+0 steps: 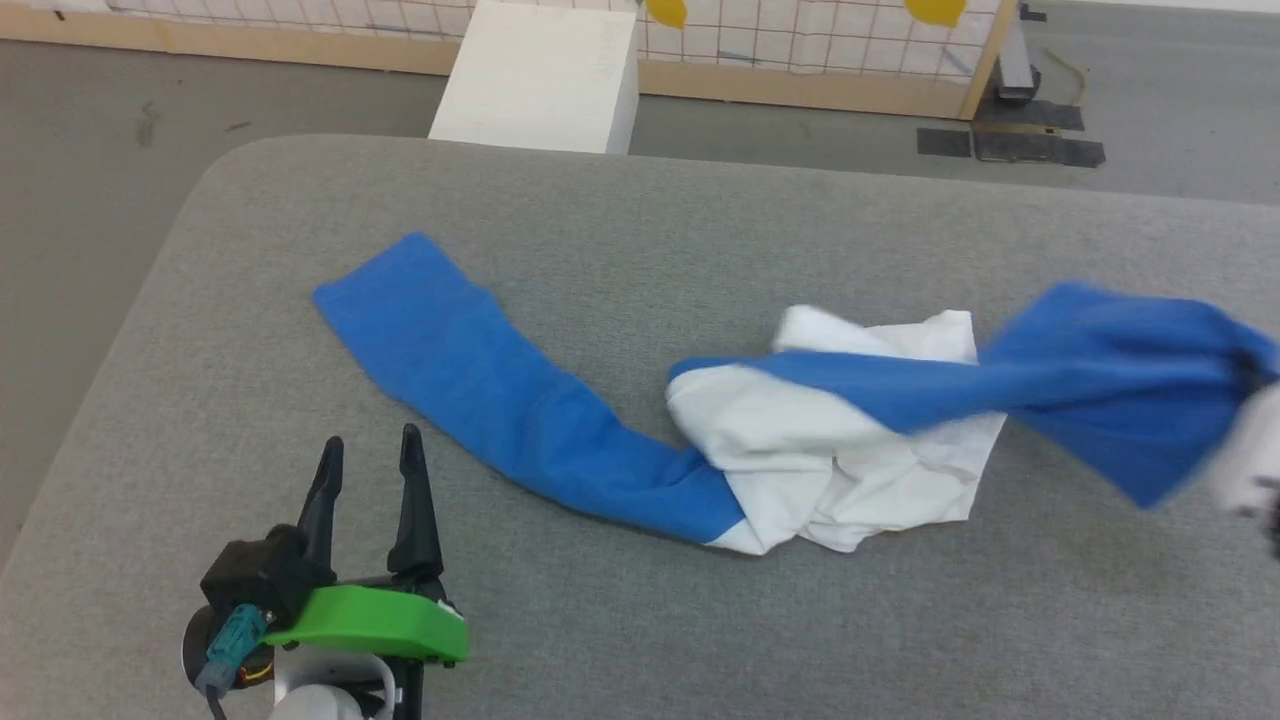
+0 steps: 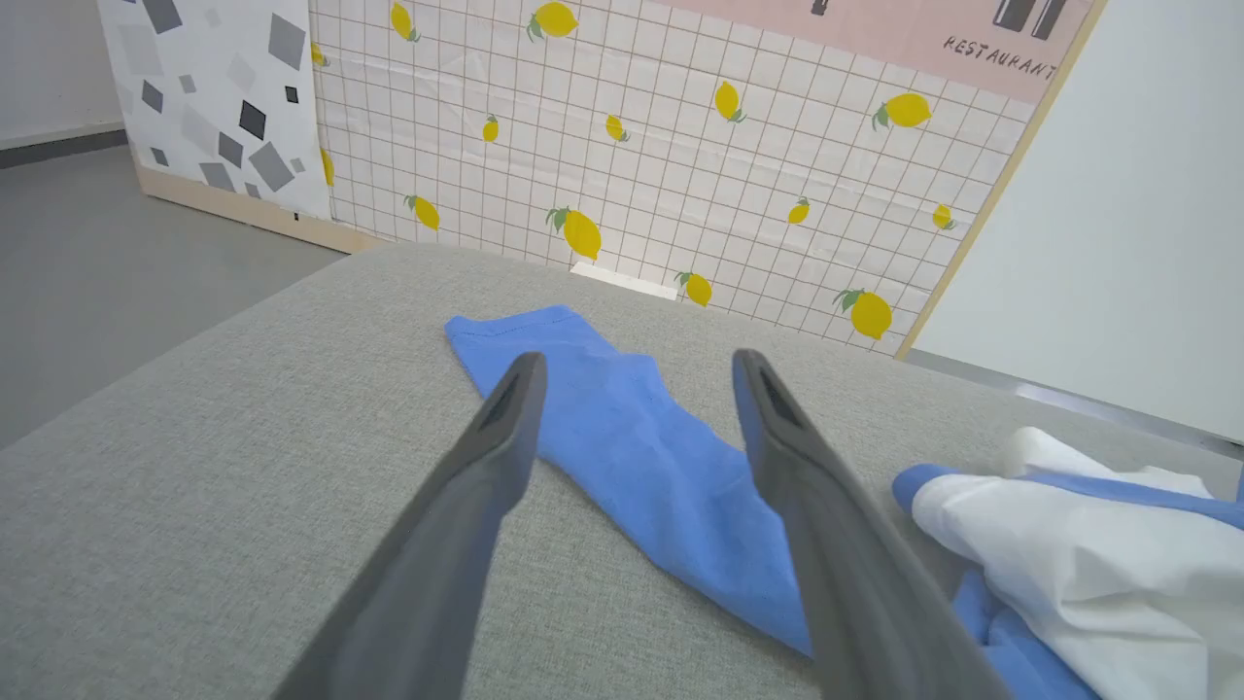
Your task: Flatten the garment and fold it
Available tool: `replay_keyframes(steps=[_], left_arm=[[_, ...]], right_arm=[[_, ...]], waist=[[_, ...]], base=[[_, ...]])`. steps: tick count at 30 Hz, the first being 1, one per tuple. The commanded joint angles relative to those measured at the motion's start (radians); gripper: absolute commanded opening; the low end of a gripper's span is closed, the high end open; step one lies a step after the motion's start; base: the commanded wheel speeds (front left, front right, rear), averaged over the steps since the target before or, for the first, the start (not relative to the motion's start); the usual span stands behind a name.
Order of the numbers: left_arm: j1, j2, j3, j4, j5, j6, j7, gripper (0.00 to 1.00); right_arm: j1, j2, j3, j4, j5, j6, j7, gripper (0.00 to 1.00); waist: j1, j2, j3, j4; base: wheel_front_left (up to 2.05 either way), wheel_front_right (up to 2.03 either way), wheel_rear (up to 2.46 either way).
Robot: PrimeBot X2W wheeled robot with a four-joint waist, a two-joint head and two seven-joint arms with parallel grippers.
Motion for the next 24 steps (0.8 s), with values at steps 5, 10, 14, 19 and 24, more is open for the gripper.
replay_keyframes(steps=[5,10,14,19,24], left_arm=[[-0.027,-0.009,0.0,0.017,0.015,-0.018,-0.004,1.0],[-0.034,-0.013,-0.004,0.03,0.015,-0.025,-0.004,1.0],[-0.032,-0.015,-0.003,0.045,0.012,-0.029,-0.004,1.0],[-0.016,-0.014,0.008,0.054,0.011,-0.029,-0.004,1.0],[-0.025,-0.009,-0.002,0.065,0.013,-0.032,0.005,1.0]], right_arm=[[0.03,0.005,-0.255,0.05,-0.105,-0.002,0.032,0.0],[0.038,0.049,-0.446,0.095,-0.192,-0.002,0.021,0.0],[0.039,0.076,-0.557,0.116,-0.282,-0.002,-0.002,0.0],[0.033,0.102,-0.507,0.092,-0.273,-0.002,-0.069,1.0],[0.04,0.114,-0.389,0.022,-0.167,-0.002,-0.172,1.0]], waist=[[0.0,-0.0001,0.005,-0.013],[0.0,-0.0001,0.01,-0.012],[0.0,-0.0001,0.002,-0.011],[0.0,-0.0001,-0.016,-0.022],[0.0,-0.0001,-0.033,-0.032]], base=[[0.0,0.0,0.0],[0.0,0.0,0.0],[0.0,0.0,0.0],[0.0,0.0,0.0],[0.0,0.0,0.0]])
